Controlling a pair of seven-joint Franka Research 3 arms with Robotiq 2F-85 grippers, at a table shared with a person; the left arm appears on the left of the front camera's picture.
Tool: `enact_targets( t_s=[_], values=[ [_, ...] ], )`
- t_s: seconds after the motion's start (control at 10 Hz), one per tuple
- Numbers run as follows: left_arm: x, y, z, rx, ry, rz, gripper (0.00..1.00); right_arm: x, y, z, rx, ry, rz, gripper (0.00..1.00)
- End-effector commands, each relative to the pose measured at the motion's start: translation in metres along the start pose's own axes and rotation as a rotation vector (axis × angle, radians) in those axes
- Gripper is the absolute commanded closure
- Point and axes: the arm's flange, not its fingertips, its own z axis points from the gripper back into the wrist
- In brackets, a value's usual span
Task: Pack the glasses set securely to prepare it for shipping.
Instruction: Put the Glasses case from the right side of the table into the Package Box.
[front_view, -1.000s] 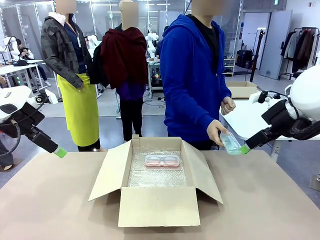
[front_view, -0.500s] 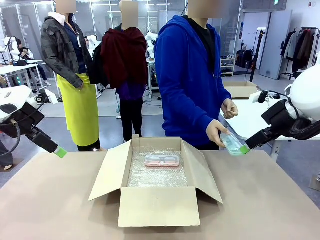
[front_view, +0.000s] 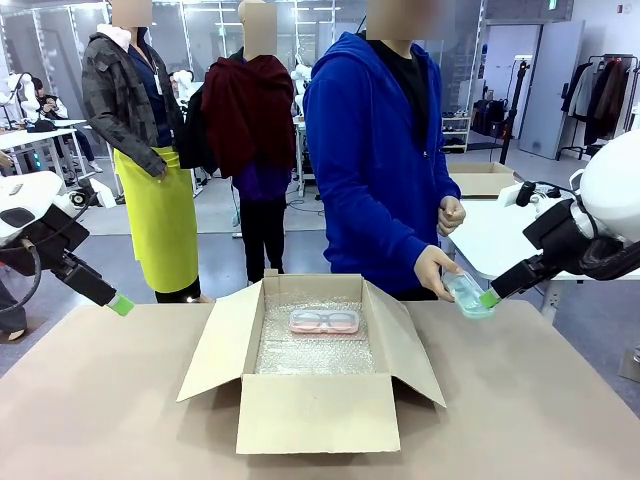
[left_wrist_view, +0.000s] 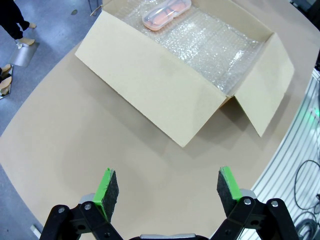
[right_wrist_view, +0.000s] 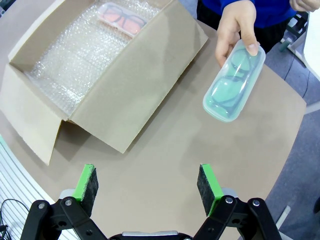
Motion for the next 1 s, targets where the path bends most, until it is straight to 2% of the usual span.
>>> enact_targets(
  t_s=[0.0, 0.9],
  values=[
    [-0.0003, 0.0012, 0.0009, -0.009, -0.012, -0.003, 0.00, 0.0004, 0.0023, -0.0002, -0.010, -0.004, -0.011, 0.00],
    [-0.0003, 0.0012, 0.0009, -0.009, -0.012, -0.003, 0.00, 0.0004, 0.0023, -0.0002, -0.010, -0.004, -0.011, 0.00]
  ],
)
